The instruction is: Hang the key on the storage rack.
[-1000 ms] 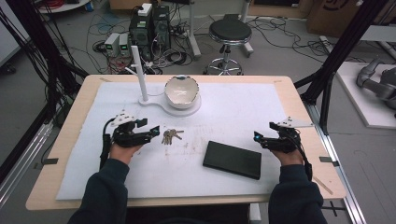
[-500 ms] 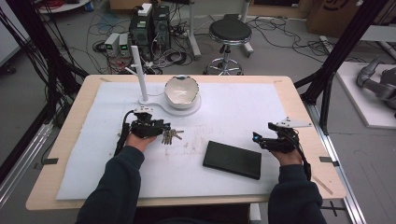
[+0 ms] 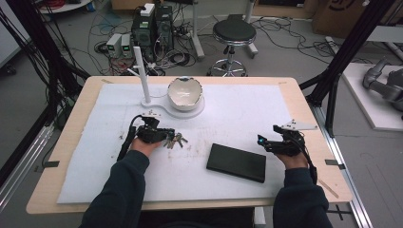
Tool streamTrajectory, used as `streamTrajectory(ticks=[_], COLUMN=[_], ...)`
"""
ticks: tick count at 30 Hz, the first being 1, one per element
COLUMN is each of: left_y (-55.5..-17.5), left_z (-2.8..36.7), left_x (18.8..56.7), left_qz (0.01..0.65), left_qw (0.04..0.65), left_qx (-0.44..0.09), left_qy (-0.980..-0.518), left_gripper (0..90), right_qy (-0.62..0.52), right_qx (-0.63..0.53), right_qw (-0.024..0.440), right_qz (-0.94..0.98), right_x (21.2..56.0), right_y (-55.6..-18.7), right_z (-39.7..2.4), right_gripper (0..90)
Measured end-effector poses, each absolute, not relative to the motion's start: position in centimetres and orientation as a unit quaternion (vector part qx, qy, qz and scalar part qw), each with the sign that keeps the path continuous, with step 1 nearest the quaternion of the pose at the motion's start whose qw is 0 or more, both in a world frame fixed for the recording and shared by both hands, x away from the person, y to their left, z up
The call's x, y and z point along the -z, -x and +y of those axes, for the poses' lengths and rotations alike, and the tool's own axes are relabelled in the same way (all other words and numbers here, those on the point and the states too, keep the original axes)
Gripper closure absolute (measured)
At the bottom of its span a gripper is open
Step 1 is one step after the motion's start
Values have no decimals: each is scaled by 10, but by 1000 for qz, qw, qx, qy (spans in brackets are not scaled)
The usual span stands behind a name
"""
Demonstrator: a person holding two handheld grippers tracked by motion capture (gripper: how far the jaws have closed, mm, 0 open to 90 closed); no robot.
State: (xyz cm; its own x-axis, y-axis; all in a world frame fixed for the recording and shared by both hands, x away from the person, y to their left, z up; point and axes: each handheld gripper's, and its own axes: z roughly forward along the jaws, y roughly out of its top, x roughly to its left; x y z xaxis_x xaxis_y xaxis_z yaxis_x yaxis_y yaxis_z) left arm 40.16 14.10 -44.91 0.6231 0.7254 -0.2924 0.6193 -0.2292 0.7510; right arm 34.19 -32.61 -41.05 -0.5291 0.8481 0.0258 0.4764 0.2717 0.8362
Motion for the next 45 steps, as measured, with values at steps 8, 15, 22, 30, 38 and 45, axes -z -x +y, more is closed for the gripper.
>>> streamTrajectory(ticks=[8, 15, 22, 30, 38, 45], left_y=[-397, -387, -390, -393, -393, -385], left_z=[140, 140, 136, 137, 137, 143], left_x=[443, 433, 439, 444, 444, 429], left_qz=[416, 399, 407, 421, 417, 402], left_qw=[472, 491, 475, 471, 462, 481], left_qx=[-53, -70, -81, -79, -81, -96], left_qy=[-776, -771, -776, -771, -779, -773], left_gripper=[873, 876, 877, 815, 871, 879], right_qy=[-434, -437, -432, -434, -434, -434], right_qx=[-420, -420, -419, -419, -418, -420], right_qw=[221, 219, 220, 218, 218, 216], right_qz=[766, 765, 767, 767, 768, 767], right_x=[412, 411, 411, 412, 412, 412], right_y=[-343, -342, -342, -342, -342, -342], right_z=[-328, -327, -327, -328, -328, -328], right_gripper=[194, 193, 194, 193, 194, 194])
